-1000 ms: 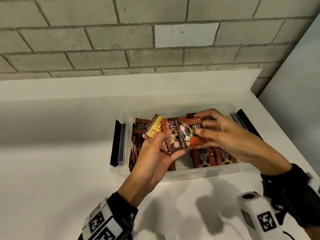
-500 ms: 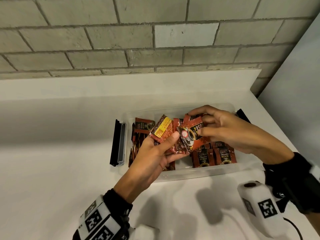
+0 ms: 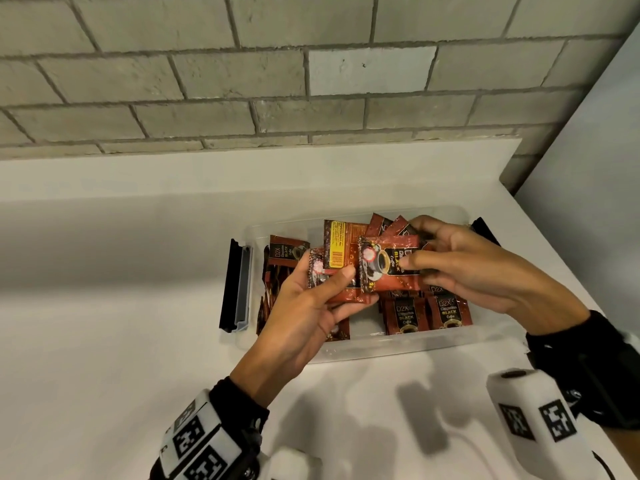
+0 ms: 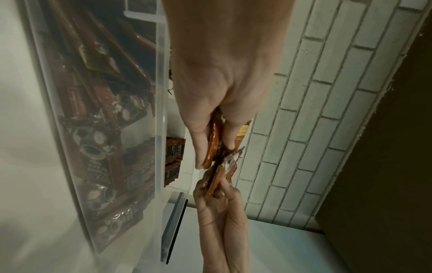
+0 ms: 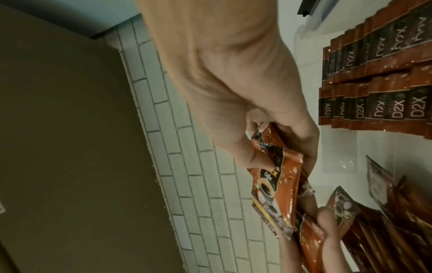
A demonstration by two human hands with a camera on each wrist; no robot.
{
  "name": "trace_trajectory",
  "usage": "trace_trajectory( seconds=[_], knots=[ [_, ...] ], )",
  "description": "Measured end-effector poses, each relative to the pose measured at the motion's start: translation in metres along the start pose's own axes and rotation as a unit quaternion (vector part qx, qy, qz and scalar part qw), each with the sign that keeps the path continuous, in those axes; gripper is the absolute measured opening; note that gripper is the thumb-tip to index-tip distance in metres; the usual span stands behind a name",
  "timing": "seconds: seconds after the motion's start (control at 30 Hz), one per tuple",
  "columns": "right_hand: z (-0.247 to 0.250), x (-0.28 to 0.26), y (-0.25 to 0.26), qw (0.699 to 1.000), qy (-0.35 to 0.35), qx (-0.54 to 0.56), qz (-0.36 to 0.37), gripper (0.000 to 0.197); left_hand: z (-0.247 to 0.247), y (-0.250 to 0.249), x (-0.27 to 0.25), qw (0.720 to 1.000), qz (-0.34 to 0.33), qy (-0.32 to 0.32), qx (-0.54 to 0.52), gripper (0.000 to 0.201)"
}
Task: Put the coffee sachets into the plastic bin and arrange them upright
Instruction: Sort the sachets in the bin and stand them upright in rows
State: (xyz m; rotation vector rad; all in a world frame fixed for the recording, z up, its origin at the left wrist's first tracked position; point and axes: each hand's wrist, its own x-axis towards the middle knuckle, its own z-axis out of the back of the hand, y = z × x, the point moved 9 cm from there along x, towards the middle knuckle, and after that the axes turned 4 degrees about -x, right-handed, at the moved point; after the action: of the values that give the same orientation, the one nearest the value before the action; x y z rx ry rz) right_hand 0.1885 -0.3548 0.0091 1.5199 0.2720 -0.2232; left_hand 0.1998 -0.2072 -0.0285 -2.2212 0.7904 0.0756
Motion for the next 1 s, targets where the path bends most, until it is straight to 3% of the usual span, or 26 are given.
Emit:
trace_trajectory(
  seconds=[0.1,0.2,0.27,0.37,0.43,0.47,0.53,0.63,0.73,0.8,0.87,0.93,1.0],
  knots=[
    [0.004,-0.001,0.01,0.999,-0.015,0.013,0.046,0.032,0.0,-0.001,-0.001,1.0,0.003,0.0,0.012,0.045],
    [0.016,-0.013,0.038,0.976,-0.081,-0.081,0.188,0.028,0.003,-0.003,-0.002,1.0,0.019,-0.012,0.0,0.046],
    [0.013,-0.03,0.058,0.92,-0.106,-0.222,0.306,0.03,0.007,-0.004,-0.002,0.999,0.035,-0.024,-0.012,0.056],
    [-0.019,-0.051,0.061,0.789,-0.046,-0.422,0.444,0.026,0.009,-0.002,-0.001,0.998,0.063,-0.026,-0.018,0.065],
    [-0.038,-0.058,0.047,0.703,0.003,-0.513,0.492,0.022,0.009,-0.001,-0.001,0.997,0.074,-0.028,-0.022,0.063],
    [-0.043,-0.06,0.042,0.675,0.014,-0.539,0.504,0.021,0.009,-0.002,-0.001,0.997,0.072,-0.026,-0.022,0.061],
    [-0.047,-0.063,0.035,0.642,0.018,-0.568,0.514,0.023,0.009,-0.005,-0.001,0.998,0.062,-0.022,-0.012,0.055],
    [-0.045,-0.063,0.028,0.623,0.019,-0.595,0.507,0.027,0.011,-0.005,-0.001,0.998,0.055,-0.013,0.01,0.054],
    [-0.042,-0.059,0.025,0.624,0.019,-0.604,0.496,0.028,0.016,-0.005,0.0,0.999,0.045,-0.016,0.021,0.054],
    [-0.035,-0.059,0.028,0.65,0.002,-0.581,0.49,0.025,0.018,-0.008,0.0,0.999,0.034,-0.018,0.012,0.049],
    [-0.026,-0.058,0.035,0.716,-0.021,-0.517,0.468,0.025,0.021,-0.012,0.001,1.0,0.012,-0.025,-0.005,0.042],
    [-0.012,-0.056,0.039,0.803,-0.056,-0.417,0.422,0.028,0.025,-0.016,0.002,0.999,-0.011,-0.042,-0.002,0.035],
    [0.003,-0.047,0.033,0.899,-0.077,-0.286,0.322,0.033,0.028,-0.018,0.003,0.998,-0.025,-0.055,0.004,0.034]
  ],
)
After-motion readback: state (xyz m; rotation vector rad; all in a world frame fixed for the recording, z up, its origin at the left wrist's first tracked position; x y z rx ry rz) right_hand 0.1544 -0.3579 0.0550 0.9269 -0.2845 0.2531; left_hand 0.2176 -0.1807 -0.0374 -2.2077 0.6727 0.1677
